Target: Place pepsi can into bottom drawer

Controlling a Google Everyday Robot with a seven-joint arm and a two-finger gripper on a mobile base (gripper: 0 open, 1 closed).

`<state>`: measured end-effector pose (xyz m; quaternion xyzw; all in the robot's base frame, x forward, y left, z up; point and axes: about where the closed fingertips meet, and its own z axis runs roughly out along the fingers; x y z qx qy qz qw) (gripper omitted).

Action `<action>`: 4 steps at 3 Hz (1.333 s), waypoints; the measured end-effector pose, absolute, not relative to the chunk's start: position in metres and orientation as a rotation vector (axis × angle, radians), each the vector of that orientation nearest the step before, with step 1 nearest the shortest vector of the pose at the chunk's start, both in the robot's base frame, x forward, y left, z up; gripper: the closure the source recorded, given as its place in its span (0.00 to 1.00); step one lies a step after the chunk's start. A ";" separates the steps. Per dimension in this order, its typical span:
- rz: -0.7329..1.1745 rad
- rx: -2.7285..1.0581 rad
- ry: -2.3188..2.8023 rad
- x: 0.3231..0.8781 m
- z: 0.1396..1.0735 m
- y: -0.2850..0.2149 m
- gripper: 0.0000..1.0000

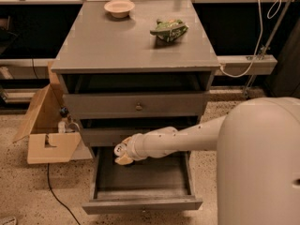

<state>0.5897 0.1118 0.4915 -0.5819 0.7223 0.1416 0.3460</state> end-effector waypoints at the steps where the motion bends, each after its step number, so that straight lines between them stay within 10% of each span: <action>1: 0.408 -1.518 1.842 0.594 0.435 0.110 1.00; 4: 0.575 -1.518 1.772 0.608 0.354 0.114 1.00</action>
Offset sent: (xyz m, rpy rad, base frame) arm 0.0133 -0.0102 -0.1824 0.2415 0.1453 0.0813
